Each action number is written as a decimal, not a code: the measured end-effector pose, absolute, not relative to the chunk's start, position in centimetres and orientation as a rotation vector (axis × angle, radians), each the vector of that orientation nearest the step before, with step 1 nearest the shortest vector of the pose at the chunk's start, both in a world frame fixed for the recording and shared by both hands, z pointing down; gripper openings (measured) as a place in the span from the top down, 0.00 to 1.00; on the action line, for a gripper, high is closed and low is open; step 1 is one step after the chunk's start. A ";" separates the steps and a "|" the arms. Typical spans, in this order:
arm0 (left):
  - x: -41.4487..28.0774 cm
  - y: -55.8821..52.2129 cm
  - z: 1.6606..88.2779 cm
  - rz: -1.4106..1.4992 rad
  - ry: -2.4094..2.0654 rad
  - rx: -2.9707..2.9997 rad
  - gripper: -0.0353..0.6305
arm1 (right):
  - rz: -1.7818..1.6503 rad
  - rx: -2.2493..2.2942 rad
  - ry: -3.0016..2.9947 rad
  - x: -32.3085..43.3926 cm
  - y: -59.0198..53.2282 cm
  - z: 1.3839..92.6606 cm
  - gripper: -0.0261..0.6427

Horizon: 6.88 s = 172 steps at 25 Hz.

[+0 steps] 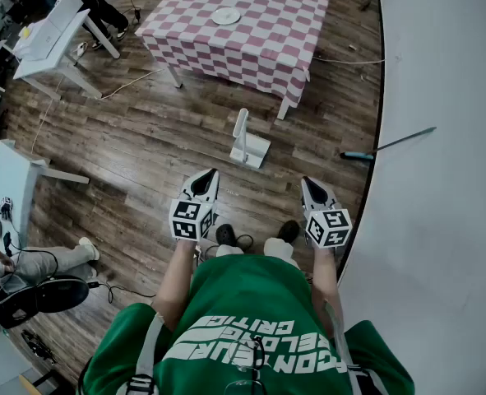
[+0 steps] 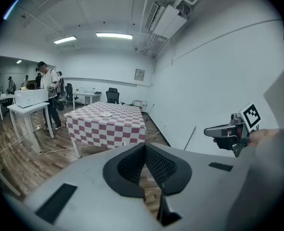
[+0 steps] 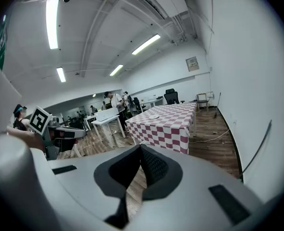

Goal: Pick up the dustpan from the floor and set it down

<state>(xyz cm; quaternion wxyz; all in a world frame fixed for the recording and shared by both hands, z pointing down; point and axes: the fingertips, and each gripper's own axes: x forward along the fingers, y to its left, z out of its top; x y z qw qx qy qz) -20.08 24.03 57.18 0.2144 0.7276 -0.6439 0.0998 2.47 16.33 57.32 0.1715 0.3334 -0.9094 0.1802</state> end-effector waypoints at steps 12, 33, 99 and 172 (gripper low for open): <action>-14.6 19.5 56.9 0.313 -1.804 2.012 0.94 | 0.535 0.953 -2.596 8.1 11.5 57.2 0.95; -9.9 15.1 60.1 0.500 -1.900 1.833 0.94 | 0.700 0.861 -2.561 15.2 5.5 62.5 0.95; -22.2 -4.0 80.6 0.740 -1.294 1.662 0.65 | 0.554 0.788 -2.388 -6.7 -13.1 63.3 0.95; -26.9 -0.1 84.3 1.018 -1.185 1.562 0.78 | 0.586 0.967 -2.303 -2.9 -11.3 64.1 0.95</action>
